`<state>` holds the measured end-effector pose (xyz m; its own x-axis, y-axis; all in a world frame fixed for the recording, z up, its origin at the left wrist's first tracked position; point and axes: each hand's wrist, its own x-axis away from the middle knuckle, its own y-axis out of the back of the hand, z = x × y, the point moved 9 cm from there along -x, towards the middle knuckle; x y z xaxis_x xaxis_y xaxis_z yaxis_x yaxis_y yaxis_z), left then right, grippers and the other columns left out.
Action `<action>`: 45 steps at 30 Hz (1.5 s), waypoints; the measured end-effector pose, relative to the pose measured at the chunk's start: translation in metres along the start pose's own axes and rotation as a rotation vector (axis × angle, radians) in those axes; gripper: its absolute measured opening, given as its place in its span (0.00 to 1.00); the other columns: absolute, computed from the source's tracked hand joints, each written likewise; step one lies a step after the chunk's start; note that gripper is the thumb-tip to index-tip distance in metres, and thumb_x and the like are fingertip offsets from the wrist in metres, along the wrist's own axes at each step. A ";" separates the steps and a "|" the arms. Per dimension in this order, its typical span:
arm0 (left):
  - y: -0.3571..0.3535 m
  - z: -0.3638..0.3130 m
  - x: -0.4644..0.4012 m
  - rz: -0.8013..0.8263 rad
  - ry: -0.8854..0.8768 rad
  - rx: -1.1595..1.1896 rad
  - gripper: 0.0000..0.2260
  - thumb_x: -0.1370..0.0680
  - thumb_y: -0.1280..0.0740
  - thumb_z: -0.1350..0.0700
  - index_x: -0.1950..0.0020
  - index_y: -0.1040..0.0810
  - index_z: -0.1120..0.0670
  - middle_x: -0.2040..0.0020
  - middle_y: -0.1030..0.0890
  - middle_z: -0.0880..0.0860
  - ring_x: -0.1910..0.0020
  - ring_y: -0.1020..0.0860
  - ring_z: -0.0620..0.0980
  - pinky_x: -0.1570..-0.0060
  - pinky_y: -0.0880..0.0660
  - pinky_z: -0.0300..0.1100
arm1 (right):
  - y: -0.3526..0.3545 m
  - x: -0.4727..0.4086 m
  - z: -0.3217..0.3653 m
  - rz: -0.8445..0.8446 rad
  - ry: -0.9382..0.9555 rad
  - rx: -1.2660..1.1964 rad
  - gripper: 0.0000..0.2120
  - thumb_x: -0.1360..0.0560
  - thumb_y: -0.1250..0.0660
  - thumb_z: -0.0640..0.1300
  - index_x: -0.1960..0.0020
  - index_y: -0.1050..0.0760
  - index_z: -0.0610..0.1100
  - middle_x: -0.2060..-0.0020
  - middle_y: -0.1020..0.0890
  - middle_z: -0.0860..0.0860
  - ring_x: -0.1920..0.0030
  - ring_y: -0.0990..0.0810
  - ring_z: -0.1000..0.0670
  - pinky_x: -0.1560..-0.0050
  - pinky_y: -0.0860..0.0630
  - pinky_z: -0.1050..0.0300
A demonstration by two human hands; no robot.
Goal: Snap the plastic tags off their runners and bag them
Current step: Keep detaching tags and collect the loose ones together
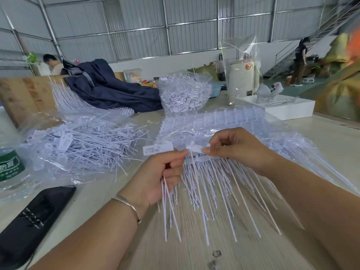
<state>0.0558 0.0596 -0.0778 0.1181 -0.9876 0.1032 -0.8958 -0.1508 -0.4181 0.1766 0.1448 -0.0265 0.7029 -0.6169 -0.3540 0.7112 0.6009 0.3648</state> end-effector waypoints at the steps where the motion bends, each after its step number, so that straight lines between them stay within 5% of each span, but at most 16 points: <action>1: -0.002 0.002 -0.001 0.015 0.014 -0.017 0.13 0.29 0.31 0.55 0.71 0.29 0.52 0.75 0.35 0.46 0.82 0.41 0.39 0.81 0.48 0.31 | 0.000 0.000 0.000 0.003 0.001 0.021 0.16 0.40 0.23 0.59 0.64 0.18 0.46 0.67 0.25 0.43 0.63 0.29 0.46 0.56 0.32 0.53; 6: -0.005 0.011 -0.004 0.027 0.030 -0.143 0.17 0.28 0.31 0.41 0.69 0.29 0.51 0.73 0.36 0.47 0.81 0.42 0.41 0.82 0.46 0.33 | -0.001 0.002 0.002 0.026 0.010 0.122 0.09 0.33 0.21 0.47 0.64 0.19 0.44 0.73 0.24 0.56 0.70 0.29 0.56 0.67 0.34 0.67; 12: 0.001 0.004 -0.002 -0.040 -0.049 -0.233 0.16 0.34 0.23 0.48 0.68 0.31 0.48 0.71 0.41 0.46 0.78 0.45 0.42 0.80 0.47 0.34 | 0.001 0.002 0.005 0.015 0.022 0.142 0.09 0.34 0.21 0.47 0.64 0.19 0.44 0.72 0.24 0.55 0.68 0.28 0.55 0.65 0.33 0.65; 16: 0.003 0.002 -0.004 -0.070 -0.052 -0.194 0.13 0.33 0.26 0.54 0.75 0.27 0.49 0.73 0.42 0.46 0.80 0.46 0.41 0.82 0.47 0.33 | 0.005 0.002 0.004 0.021 0.018 0.077 0.12 0.36 0.22 0.50 0.61 0.18 0.43 0.69 0.23 0.51 0.66 0.28 0.54 0.62 0.32 0.62; 20: 0.009 0.006 -0.007 -0.101 -0.012 -0.133 0.14 0.28 0.32 0.59 0.69 0.33 0.50 0.74 0.41 0.46 0.82 0.45 0.41 0.81 0.51 0.33 | 0.003 0.003 0.005 0.070 0.001 0.021 0.09 0.32 0.24 0.45 0.56 0.16 0.41 0.63 0.20 0.42 0.61 0.24 0.51 0.52 0.29 0.56; 27: 0.010 0.004 -0.006 -0.113 -0.028 -0.198 0.14 0.32 0.27 0.54 0.75 0.27 0.49 0.75 0.41 0.45 0.81 0.45 0.41 0.83 0.49 0.33 | 0.002 0.004 0.007 0.079 -0.002 0.013 0.09 0.31 0.25 0.44 0.54 0.16 0.40 0.56 0.19 0.35 0.59 0.23 0.49 0.51 0.27 0.56; 32: -0.001 0.003 -0.003 -0.025 -0.019 -0.074 0.13 0.32 0.26 0.52 0.69 0.30 0.49 0.74 0.41 0.45 0.81 0.44 0.40 0.83 0.44 0.33 | -0.001 0.003 0.004 0.111 -0.026 -0.163 0.08 0.34 0.27 0.47 0.58 0.17 0.44 0.68 0.19 0.48 0.66 0.24 0.54 0.61 0.28 0.65; 35: -0.021 0.014 0.000 0.110 0.008 0.003 0.10 0.29 0.28 0.52 0.63 0.29 0.51 0.74 0.41 0.45 0.81 0.43 0.39 0.81 0.45 0.32 | -0.016 0.004 0.003 0.189 -0.045 -0.267 0.07 0.32 0.28 0.48 0.60 0.19 0.44 0.68 0.23 0.46 0.66 0.30 0.48 0.60 0.33 0.59; 38: -0.042 0.021 0.003 0.211 -0.011 -0.056 0.10 0.28 0.28 0.52 0.59 0.28 0.52 0.74 0.40 0.45 0.81 0.42 0.39 0.80 0.44 0.32 | -0.030 0.004 0.009 0.234 -0.021 -0.292 0.11 0.29 0.30 0.48 0.58 0.22 0.40 0.68 0.21 0.50 0.68 0.27 0.54 0.64 0.30 0.65; 45: -0.026 0.013 -0.003 0.070 0.002 -0.082 0.12 0.31 0.27 0.49 0.68 0.28 0.50 0.73 0.35 0.46 0.80 0.42 0.40 0.79 0.44 0.33 | -0.010 0.001 0.008 0.114 -0.037 -0.393 0.06 0.30 0.30 0.43 0.57 0.22 0.41 0.67 0.23 0.47 0.66 0.27 0.50 0.57 0.29 0.58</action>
<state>0.0841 0.0662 -0.0791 0.0528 -0.9955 0.0784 -0.9340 -0.0770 -0.3490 0.1698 0.1345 -0.0238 0.7814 -0.5490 -0.2965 0.5847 0.8103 0.0406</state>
